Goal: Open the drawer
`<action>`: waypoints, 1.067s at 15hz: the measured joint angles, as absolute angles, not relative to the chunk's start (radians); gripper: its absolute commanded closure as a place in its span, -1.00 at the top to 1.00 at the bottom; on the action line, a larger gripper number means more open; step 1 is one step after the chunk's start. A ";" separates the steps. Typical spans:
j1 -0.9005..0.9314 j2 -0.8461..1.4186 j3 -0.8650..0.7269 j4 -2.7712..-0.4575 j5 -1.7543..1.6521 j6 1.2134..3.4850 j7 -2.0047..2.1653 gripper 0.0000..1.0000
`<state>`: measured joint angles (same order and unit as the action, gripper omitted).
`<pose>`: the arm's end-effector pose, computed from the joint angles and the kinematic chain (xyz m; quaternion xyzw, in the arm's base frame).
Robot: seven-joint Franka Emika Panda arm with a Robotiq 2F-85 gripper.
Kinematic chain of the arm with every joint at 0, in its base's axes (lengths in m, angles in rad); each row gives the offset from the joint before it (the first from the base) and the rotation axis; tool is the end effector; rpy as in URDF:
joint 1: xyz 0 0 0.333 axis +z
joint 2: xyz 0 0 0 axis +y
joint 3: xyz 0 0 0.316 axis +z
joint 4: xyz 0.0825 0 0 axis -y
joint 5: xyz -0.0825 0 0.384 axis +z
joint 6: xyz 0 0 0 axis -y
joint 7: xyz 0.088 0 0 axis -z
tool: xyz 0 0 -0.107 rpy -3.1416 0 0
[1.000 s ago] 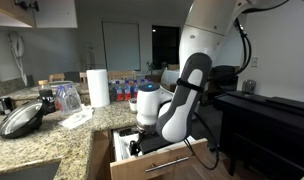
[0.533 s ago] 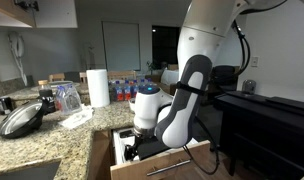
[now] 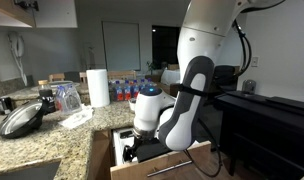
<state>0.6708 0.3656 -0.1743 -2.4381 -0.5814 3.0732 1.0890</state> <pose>0.4172 0.2719 0.1797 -0.9886 -0.0013 -0.1484 0.0263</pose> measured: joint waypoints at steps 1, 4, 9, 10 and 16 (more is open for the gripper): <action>0.717 0.364 -0.221 -2.439 -0.611 3.084 1.125 1.00; 0.902 0.330 -0.407 -2.438 -0.725 3.079 1.246 1.00; 1.214 0.160 -0.685 -2.445 -1.041 2.866 1.525 1.00; 1.239 0.117 -0.691 -2.455 -1.067 2.805 1.546 1.00; 0.967 -0.053 -0.321 -2.572 -0.950 2.601 1.499 1.00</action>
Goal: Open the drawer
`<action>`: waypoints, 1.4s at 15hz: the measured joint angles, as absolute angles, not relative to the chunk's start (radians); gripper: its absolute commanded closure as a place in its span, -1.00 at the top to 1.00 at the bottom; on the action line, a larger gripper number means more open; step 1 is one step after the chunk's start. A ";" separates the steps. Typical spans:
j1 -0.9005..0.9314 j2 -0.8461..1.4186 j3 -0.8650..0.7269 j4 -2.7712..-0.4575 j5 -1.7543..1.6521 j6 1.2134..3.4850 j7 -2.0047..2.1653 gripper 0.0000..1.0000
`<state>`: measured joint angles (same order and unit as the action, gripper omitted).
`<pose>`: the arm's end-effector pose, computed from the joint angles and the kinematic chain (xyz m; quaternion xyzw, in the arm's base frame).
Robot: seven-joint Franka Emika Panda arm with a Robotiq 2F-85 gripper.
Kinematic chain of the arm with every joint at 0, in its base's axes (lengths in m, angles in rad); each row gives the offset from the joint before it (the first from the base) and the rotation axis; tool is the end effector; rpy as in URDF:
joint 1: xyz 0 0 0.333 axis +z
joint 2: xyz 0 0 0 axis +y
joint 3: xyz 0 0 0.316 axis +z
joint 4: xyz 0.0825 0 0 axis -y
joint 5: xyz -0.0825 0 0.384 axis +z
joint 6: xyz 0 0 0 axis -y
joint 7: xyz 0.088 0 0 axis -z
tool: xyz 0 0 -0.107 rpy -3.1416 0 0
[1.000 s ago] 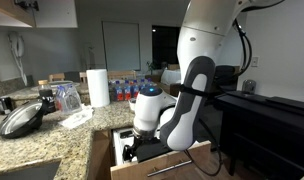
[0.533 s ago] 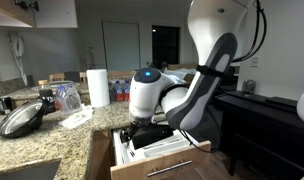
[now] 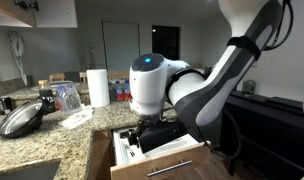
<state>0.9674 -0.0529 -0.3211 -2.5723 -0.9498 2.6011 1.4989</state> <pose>0.3454 0.2826 0.2836 0.9690 -0.0201 0.2319 0.0825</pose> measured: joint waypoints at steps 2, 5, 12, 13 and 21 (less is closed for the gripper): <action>0.850 -0.083 -0.188 -2.622 -0.843 2.579 1.442 1.00; 0.710 -0.137 -0.040 -2.687 -0.678 2.547 1.332 1.00; 0.493 -0.386 0.166 -2.762 -0.339 2.357 0.978 1.00; 0.473 -0.431 0.179 -2.771 -0.308 2.333 0.932 1.00; 0.442 -0.670 0.029 -2.768 -0.333 2.242 0.662 1.00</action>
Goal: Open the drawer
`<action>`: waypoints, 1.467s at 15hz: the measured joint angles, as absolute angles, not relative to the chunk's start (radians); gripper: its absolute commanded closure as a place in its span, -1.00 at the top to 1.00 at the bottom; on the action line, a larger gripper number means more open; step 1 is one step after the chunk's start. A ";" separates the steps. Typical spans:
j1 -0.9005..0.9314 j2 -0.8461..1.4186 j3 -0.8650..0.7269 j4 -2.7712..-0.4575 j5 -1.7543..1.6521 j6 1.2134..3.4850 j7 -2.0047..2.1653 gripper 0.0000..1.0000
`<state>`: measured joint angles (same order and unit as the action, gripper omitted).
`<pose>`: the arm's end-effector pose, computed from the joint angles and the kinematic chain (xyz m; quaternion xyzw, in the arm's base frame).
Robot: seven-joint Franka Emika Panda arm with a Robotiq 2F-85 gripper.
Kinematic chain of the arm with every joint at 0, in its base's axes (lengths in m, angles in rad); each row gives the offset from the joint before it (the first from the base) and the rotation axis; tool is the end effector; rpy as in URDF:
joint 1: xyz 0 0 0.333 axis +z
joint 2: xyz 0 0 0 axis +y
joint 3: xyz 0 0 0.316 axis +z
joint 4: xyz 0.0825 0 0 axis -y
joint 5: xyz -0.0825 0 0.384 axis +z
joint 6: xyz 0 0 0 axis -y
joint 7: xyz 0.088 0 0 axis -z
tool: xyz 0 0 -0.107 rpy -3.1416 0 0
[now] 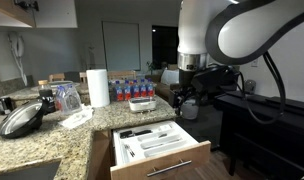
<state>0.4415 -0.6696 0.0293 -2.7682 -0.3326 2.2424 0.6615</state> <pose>0.3121 0.1475 0.4180 0.9869 -0.0030 0.1368 0.0858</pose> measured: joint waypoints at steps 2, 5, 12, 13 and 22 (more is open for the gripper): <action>0.377 -0.704 0.034 -2.770 -0.316 2.247 0.564 1.00; 0.346 -0.748 -0.008 -2.770 -0.342 2.247 0.471 1.00; 0.252 -0.836 -0.056 -2.770 -0.225 2.237 0.241 1.00; 0.229 -0.842 -0.056 -2.768 -0.196 2.219 0.214 1.00; 0.119 -0.833 -0.024 -2.716 -0.123 2.009 0.149 1.00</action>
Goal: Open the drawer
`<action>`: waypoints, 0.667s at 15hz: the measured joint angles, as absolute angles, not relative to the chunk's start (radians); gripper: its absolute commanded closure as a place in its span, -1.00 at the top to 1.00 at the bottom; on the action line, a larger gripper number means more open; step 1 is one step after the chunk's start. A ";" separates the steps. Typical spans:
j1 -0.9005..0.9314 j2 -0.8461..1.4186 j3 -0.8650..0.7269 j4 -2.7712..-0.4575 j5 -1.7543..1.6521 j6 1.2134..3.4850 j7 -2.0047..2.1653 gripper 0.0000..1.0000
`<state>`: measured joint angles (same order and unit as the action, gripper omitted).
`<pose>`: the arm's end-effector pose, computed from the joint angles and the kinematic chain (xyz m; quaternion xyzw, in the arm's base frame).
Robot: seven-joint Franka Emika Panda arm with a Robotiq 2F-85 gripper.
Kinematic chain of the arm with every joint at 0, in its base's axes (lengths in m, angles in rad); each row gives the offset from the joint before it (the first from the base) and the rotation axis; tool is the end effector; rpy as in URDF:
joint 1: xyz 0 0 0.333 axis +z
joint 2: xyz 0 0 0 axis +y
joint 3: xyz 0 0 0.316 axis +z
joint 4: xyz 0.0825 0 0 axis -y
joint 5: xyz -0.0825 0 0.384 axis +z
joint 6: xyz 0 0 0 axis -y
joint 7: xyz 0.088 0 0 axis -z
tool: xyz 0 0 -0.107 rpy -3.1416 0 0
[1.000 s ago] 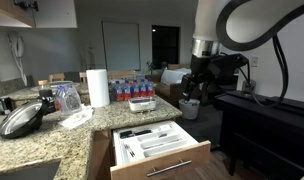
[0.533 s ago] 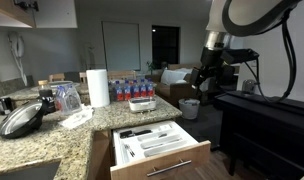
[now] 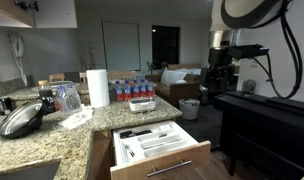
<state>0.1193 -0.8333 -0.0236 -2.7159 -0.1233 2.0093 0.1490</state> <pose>0.3127 0.0226 0.4725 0.9968 -0.0007 0.0689 0.0403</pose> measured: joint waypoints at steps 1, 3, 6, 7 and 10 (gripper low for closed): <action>0.117 -0.832 -0.020 -2.712 -0.123 2.001 0.149 1.00; 0.117 -0.832 -0.015 -2.709 -0.123 1.997 0.149 1.00; 0.117 -0.831 -0.014 -2.709 -0.122 1.997 0.149 1.00; 0.117 -0.831 -0.014 -2.709 -0.122 1.997 0.149 1.00; 0.117 -0.831 -0.014 -2.709 -0.122 1.997 0.149 1.00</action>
